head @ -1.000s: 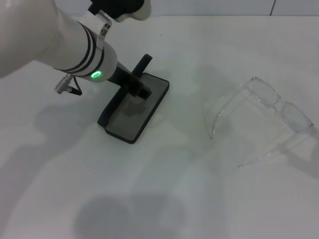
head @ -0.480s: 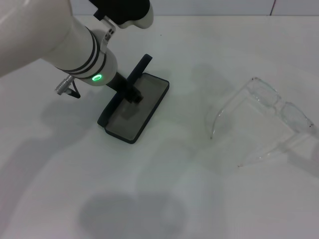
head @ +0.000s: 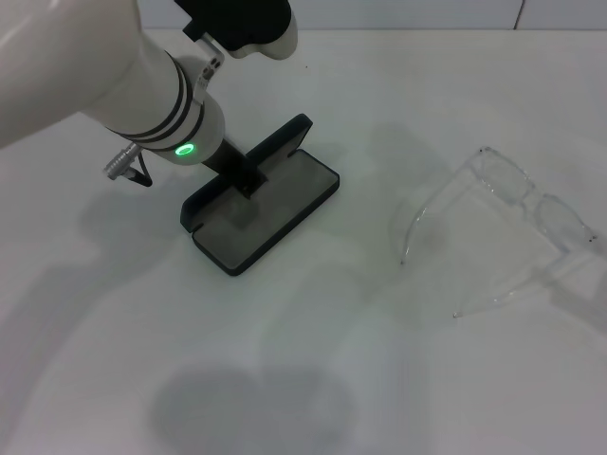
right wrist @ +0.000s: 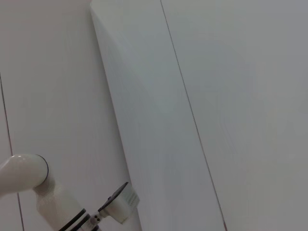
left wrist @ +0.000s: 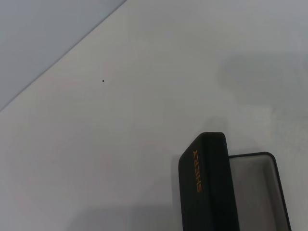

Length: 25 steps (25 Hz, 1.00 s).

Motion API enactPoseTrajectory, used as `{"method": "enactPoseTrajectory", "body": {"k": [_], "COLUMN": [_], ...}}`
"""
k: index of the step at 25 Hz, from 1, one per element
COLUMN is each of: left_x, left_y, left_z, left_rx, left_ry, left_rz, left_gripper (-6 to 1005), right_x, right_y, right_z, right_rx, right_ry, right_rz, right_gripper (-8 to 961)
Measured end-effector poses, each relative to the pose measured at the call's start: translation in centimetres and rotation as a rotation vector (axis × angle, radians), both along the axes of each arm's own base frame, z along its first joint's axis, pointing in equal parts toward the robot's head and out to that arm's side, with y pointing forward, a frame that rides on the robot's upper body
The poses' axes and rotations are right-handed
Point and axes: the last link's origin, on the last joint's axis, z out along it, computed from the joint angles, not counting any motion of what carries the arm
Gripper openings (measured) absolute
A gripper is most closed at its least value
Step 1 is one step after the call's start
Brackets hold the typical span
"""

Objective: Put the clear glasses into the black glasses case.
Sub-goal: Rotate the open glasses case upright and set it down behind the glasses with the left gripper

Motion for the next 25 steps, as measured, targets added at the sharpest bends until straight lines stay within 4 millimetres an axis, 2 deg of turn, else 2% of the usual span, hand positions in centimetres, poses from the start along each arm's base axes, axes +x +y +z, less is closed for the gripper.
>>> {"method": "enactPoseTrajectory", "body": {"k": [5, 8, 12, 16, 19, 21, 25], "left_x": [0.4, 1.3, 2.3, 2.7, 2.7, 2.9, 3.2], "left_y": [-0.2, -0.8, -2.2, -4.2, -5.9, -7.0, -8.3], "left_z": [0.0, 0.4, 1.7, 2.5, 2.0, 1.4, 0.8], "left_rx": [-0.007, -0.011, -0.033, -0.089, -0.158, -0.21, -0.286], "left_ry": [0.001, -0.007, -0.001, 0.029, 0.071, 0.097, 0.124], "left_rz": [-0.02, -0.066, -0.145, -0.248, -0.343, -0.404, -0.494], "left_gripper": [266, 249, 232, 215, 211, 211, 211], "right_x": [0.2, 0.4, 1.7, 3.4, 4.3, 4.6, 4.6], "right_y": [-0.3, -1.1, -2.7, -5.4, -7.6, -8.4, -8.5], "right_z": [0.2, 1.2, 3.3, 5.1, 6.0, 6.2, 6.1], "right_rx": [0.02, 0.099, 0.3, 0.535, 0.686, 0.727, 0.72], "right_ry": [0.011, 0.071, 0.2, 0.338, 0.395, 0.407, 0.411], "right_rz": [-0.005, -0.005, -0.055, -0.143, -0.19, -0.204, -0.208], "right_gripper": [766, 766, 766, 767, 767, 767, 767]}}
